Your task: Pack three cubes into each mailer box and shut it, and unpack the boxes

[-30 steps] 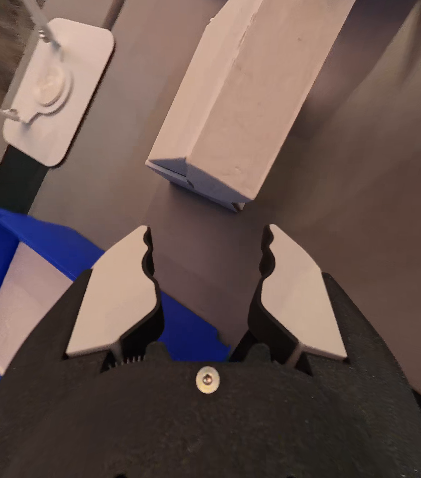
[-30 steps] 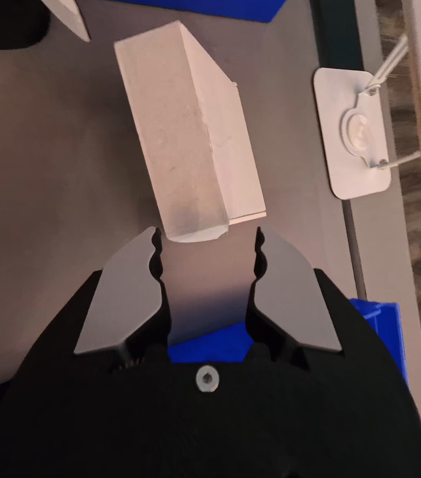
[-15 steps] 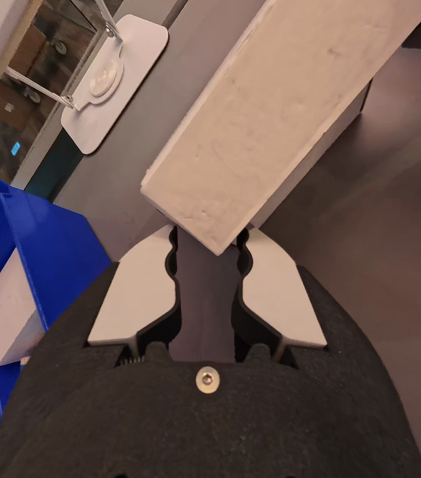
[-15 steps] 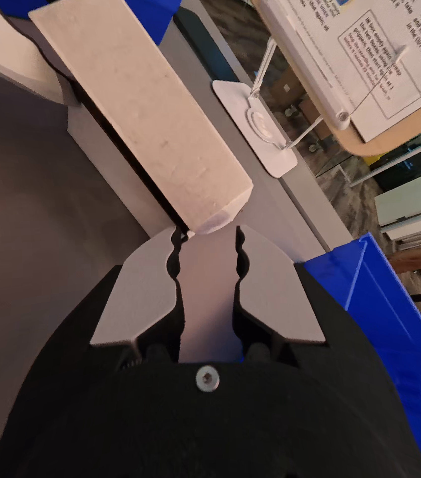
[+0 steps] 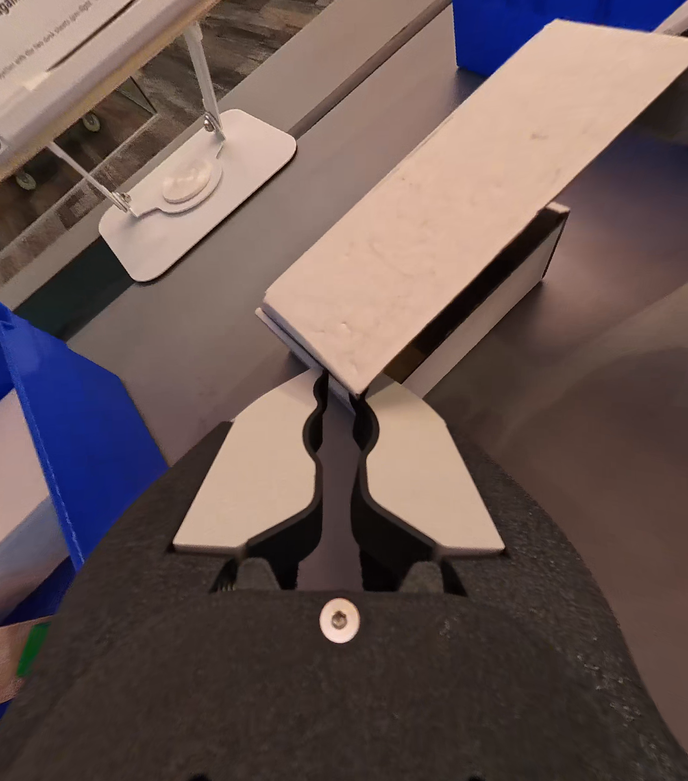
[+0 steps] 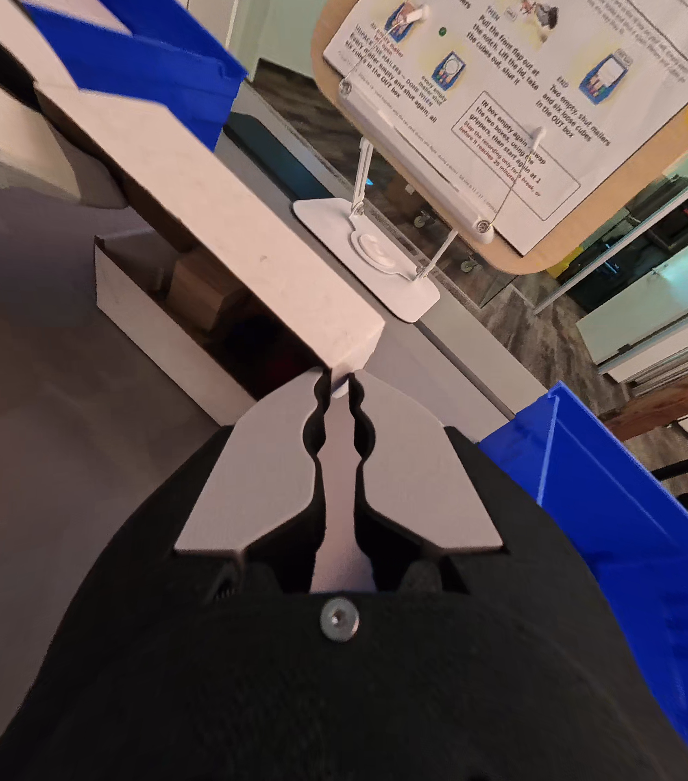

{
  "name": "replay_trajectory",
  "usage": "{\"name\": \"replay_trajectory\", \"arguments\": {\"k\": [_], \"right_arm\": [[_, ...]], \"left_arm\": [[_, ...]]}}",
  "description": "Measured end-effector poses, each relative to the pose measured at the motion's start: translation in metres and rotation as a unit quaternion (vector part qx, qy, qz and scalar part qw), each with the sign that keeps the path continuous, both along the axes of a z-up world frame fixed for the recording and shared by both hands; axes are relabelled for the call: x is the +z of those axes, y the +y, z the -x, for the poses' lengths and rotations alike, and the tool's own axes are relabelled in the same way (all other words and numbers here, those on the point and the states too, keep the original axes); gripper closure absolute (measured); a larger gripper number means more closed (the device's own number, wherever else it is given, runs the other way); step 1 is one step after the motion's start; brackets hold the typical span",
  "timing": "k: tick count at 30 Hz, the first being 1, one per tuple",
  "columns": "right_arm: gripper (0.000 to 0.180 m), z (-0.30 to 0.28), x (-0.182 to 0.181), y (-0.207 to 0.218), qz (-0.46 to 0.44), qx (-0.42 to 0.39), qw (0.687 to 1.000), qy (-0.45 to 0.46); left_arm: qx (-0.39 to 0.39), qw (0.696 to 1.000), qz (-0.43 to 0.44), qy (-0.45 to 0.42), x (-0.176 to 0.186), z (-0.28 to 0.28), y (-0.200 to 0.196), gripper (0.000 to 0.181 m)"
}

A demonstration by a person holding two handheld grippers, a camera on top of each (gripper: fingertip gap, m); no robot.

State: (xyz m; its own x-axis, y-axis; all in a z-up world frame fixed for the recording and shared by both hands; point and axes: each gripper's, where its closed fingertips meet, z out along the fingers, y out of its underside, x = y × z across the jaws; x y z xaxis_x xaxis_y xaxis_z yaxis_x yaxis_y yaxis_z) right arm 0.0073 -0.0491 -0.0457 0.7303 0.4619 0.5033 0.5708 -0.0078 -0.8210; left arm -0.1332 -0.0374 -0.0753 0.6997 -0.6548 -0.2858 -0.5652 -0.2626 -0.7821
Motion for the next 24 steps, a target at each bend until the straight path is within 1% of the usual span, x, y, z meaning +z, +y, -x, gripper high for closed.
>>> {"name": "replay_trajectory", "arguments": {"k": [4,8,14,18,24], "right_arm": [[0.172,0.001,0.004,-0.005,0.049,0.002,0.998,0.048],[0.172,0.001,-0.003,-0.014,0.111,0.011,0.991,0.068],[0.171,0.002,-0.018,-0.026,0.194,0.026,0.976,0.092],[0.171,0.000,-0.029,-0.028,0.235,0.027,0.967,0.094],[0.170,0.001,-0.038,-0.030,0.278,0.039,0.951,0.127]], "left_arm": [[0.014,1.000,0.000,-0.012,0.001,0.005,0.002,0.165],[-0.003,1.000,0.015,-0.015,-0.002,-0.001,-0.008,0.168],[-0.017,0.999,0.046,0.013,-0.018,-0.006,-0.024,0.171],[-0.027,0.995,0.091,0.004,-0.030,-0.008,-0.032,0.170],[-0.032,0.994,0.100,0.001,-0.035,-0.006,-0.034,0.167]]}}
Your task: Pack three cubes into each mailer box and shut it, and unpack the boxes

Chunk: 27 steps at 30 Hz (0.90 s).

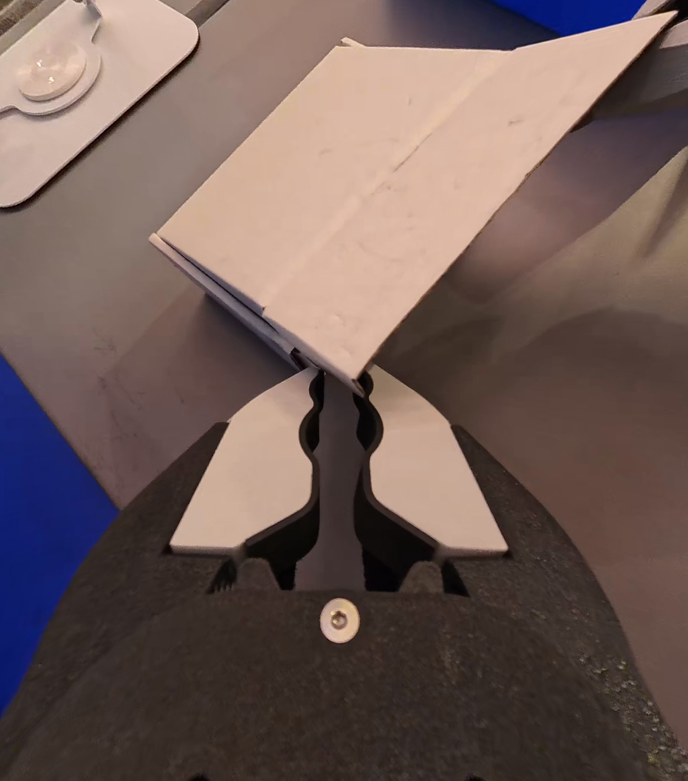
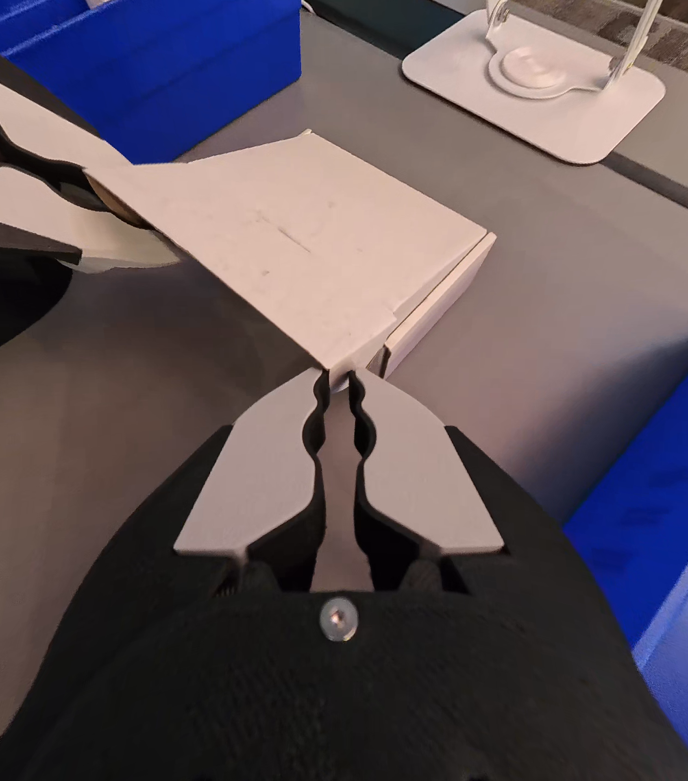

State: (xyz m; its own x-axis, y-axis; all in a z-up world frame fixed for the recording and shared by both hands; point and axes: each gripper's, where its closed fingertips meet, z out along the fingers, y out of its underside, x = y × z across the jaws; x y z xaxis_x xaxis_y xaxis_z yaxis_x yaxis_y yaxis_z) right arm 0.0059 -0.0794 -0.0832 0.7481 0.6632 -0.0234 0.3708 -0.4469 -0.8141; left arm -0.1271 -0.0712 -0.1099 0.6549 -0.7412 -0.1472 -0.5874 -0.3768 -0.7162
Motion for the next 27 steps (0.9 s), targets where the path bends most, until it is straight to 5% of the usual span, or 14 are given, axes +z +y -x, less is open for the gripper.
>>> {"name": "replay_trajectory", "arguments": {"k": [9,17,27], "right_arm": [[0.175,0.001,-0.023,0.004,-0.008,0.012,0.998,-0.061],[0.174,0.001,-0.028,0.008,-0.037,0.021,0.995,-0.088],[0.162,0.001,-0.021,0.017,-0.095,0.009,0.989,-0.110]], "left_arm": [[0.004,1.000,0.024,0.012,-0.017,0.001,0.002,0.151],[-0.027,0.998,0.063,-0.011,-0.023,-0.001,-0.005,0.106],[-0.027,0.999,0.022,0.013,-0.019,0.000,-0.003,0.120]]}}
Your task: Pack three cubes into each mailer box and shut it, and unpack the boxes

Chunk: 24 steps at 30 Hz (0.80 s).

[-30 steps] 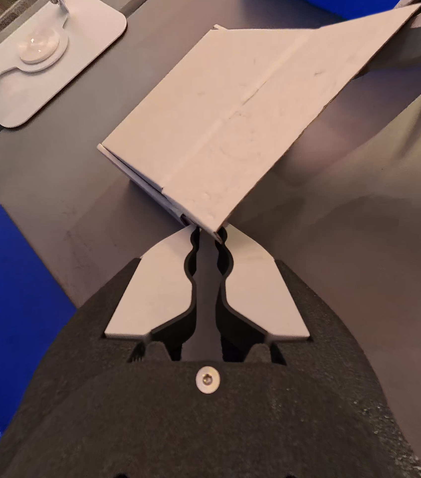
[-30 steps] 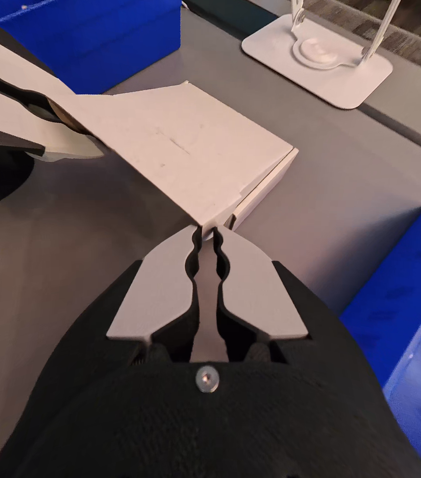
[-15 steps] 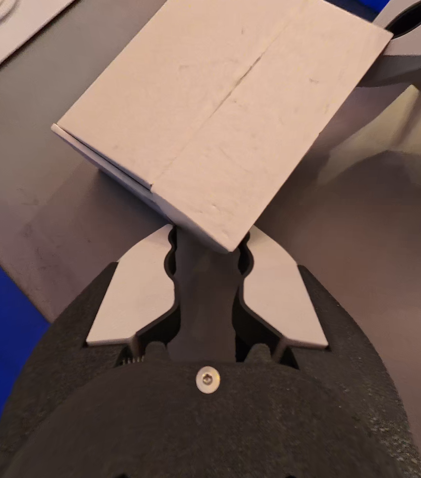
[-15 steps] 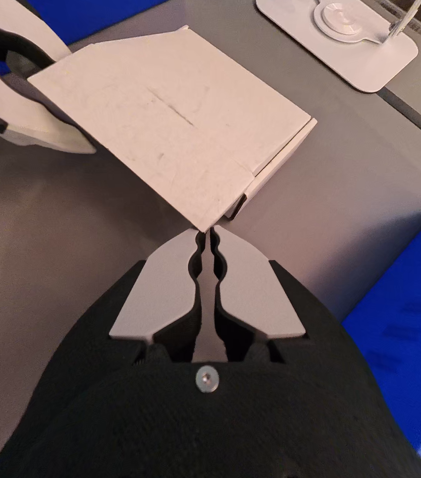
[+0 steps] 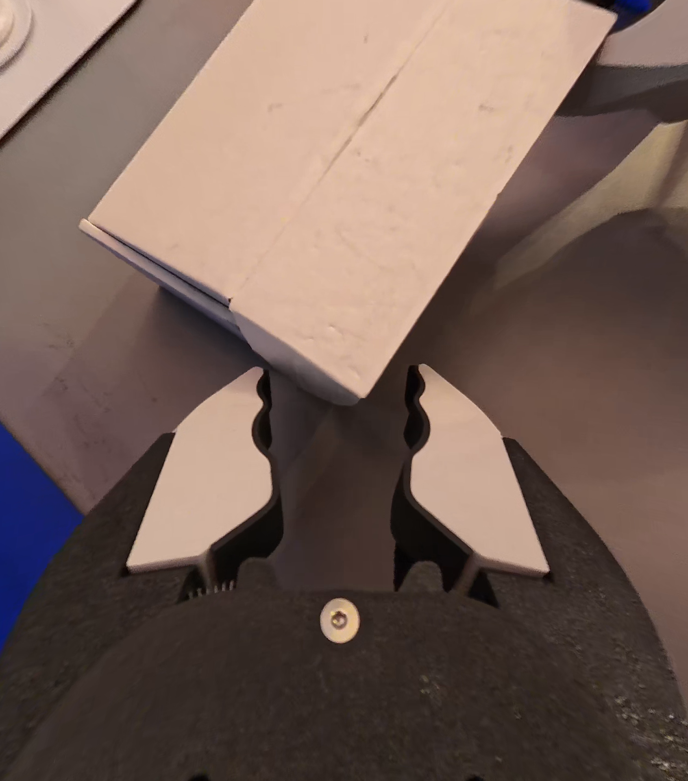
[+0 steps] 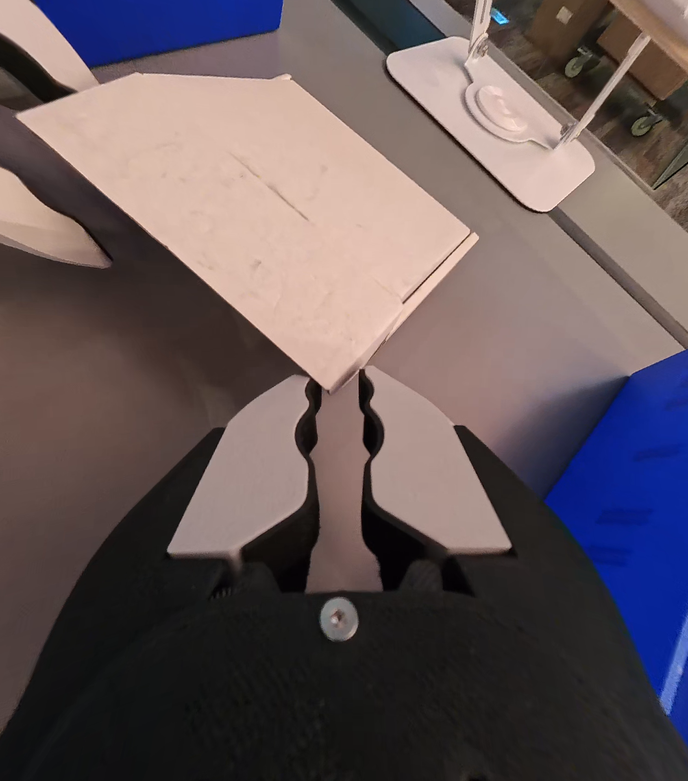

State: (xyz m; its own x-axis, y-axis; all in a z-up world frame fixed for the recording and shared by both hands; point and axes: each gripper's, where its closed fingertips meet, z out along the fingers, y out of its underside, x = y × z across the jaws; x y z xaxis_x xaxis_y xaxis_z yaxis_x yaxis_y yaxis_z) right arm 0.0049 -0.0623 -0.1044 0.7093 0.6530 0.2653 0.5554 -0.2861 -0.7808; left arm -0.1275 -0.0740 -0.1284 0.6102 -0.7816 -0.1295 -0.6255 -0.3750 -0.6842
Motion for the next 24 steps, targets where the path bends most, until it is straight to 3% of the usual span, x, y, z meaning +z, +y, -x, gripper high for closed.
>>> {"name": "replay_trajectory", "arguments": {"k": [8,20,24], "right_arm": [[0.169,0.000,0.003,0.002,-0.003,-0.022,1.000,0.003],[0.169,0.000,-0.007,0.000,-0.003,-0.019,0.999,-0.038],[0.169,-0.001,-0.010,0.001,-0.009,-0.017,0.998,-0.055]], "left_arm": [[0.003,1.000,-0.010,-0.016,0.005,-0.007,0.000,0.136],[-0.001,0.999,-0.015,0.029,-0.013,-0.008,0.000,0.118],[0.001,1.000,0.001,0.001,-0.012,-0.011,0.000,0.115]]}}
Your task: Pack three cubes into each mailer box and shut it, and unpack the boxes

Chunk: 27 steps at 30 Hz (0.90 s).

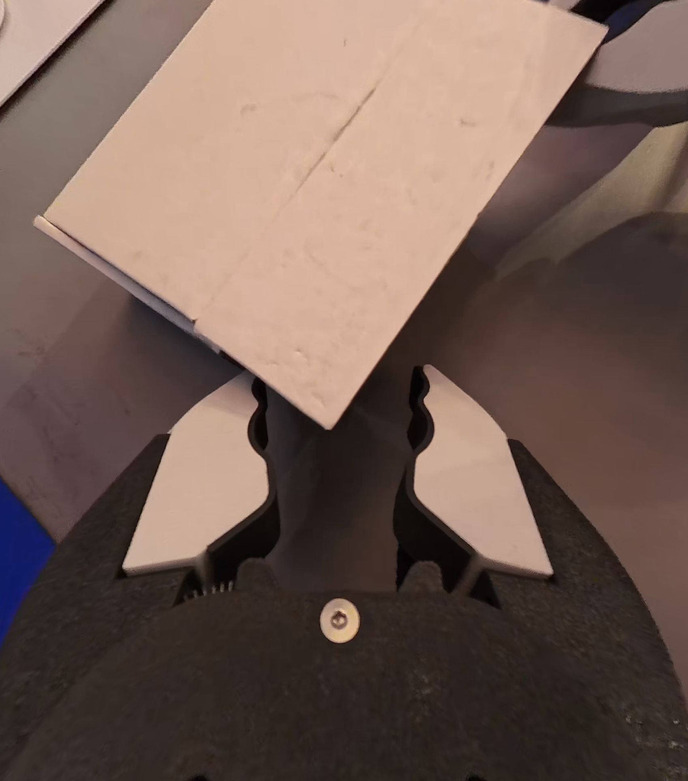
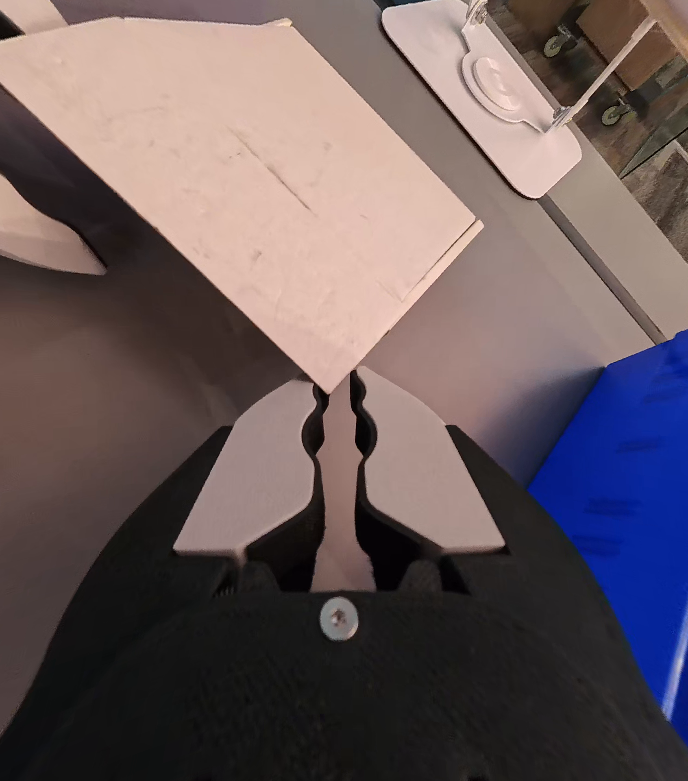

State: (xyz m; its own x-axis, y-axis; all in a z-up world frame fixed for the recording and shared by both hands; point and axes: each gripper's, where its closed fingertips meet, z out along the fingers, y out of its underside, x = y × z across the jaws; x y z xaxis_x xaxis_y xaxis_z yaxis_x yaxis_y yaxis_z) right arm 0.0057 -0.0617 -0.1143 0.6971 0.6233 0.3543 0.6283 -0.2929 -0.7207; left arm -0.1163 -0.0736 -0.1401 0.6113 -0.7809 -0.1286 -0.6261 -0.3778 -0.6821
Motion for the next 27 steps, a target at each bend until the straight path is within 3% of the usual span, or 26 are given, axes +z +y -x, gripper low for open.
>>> {"name": "replay_trajectory", "arguments": {"k": [8,17,22,27], "right_arm": [[0.169,0.000,-0.001,0.001,-0.009,0.003,1.000,-0.008],[0.169,-0.001,-0.002,0.002,-0.017,0.004,1.000,-0.019],[0.170,-0.002,0.000,0.002,-0.019,0.003,1.000,-0.017],[0.170,0.000,0.000,-0.001,-0.018,0.008,1.000,-0.014]], "left_arm": [[0.003,0.995,0.048,-0.083,0.017,-0.003,-0.003,0.092],[0.019,0.984,0.079,-0.161,0.028,-0.006,-0.003,0.099],[0.040,0.987,0.066,-0.143,0.025,-0.003,-0.003,0.114],[0.041,0.990,0.051,-0.123,0.019,-0.007,-0.004,0.112]]}}
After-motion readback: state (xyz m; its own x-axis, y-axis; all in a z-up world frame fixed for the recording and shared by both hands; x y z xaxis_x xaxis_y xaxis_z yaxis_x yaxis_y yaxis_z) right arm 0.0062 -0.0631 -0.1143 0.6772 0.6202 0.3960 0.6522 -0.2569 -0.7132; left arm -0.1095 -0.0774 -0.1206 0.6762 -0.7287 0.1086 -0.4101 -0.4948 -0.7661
